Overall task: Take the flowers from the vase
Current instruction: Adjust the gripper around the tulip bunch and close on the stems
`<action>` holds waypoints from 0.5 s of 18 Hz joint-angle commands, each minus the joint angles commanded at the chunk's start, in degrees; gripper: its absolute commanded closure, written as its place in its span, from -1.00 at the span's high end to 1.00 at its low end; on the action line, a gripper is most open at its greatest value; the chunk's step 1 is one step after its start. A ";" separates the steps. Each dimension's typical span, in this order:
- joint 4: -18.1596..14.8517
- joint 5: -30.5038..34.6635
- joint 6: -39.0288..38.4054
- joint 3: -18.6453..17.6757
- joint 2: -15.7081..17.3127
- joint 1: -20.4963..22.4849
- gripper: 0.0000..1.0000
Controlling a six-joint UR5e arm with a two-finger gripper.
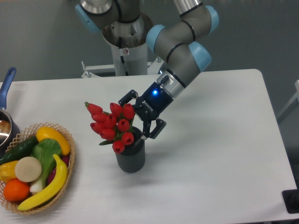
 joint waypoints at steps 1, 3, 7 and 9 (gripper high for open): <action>0.00 0.00 0.00 0.00 0.00 0.00 0.42; 0.00 0.00 0.26 0.00 -0.09 0.00 0.34; 0.00 -0.09 0.00 0.35 0.00 0.09 0.11; -0.09 -0.61 -0.09 0.44 0.09 0.35 0.06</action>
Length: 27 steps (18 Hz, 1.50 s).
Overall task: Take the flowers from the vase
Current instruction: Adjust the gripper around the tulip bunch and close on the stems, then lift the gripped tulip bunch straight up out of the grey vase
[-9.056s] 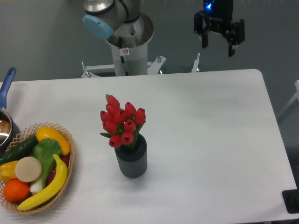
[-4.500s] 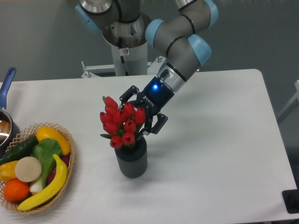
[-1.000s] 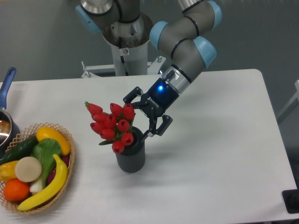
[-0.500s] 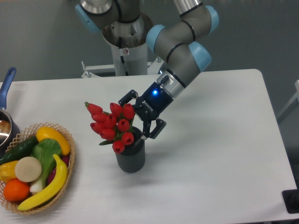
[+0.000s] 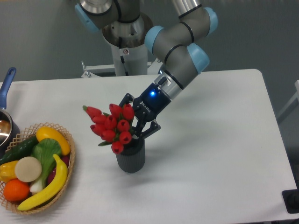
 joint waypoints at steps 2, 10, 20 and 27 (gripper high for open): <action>0.00 -0.36 -0.09 0.00 0.00 0.09 0.03; 0.00 -2.37 -2.98 0.17 1.49 0.62 0.02; 0.00 -5.37 -12.73 3.07 6.15 0.97 0.02; -0.09 -5.54 -19.68 6.59 8.17 1.76 0.02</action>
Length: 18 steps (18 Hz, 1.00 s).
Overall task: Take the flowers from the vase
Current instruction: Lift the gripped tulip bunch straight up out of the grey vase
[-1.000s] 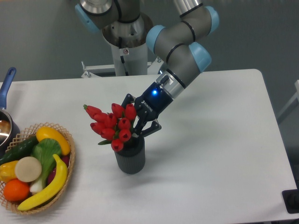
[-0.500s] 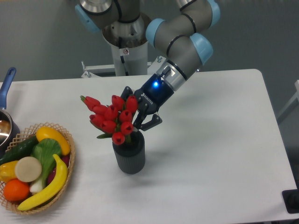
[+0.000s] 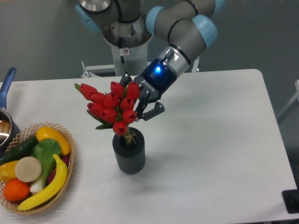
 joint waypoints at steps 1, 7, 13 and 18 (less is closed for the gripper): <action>0.00 0.00 -0.97 0.26 0.53 0.09 0.02; 0.00 0.09 -10.62 3.33 4.22 0.09 0.02; 0.00 0.09 -18.47 6.50 7.21 0.79 0.02; 0.00 0.18 -17.42 6.50 6.86 6.84 -0.03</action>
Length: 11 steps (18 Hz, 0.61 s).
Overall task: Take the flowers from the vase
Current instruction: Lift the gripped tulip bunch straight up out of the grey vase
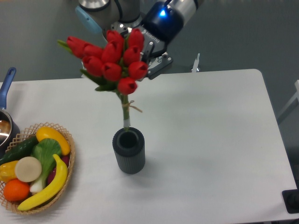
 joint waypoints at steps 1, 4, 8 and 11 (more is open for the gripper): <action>0.00 0.00 1.31 0.09 -0.35 1.06 -0.04; 0.00 0.09 7.45 0.09 -2.45 2.29 -0.04; 0.18 0.17 10.37 -0.09 -3.69 4.58 -0.04; 0.26 0.26 11.43 -0.18 -4.30 4.94 -0.04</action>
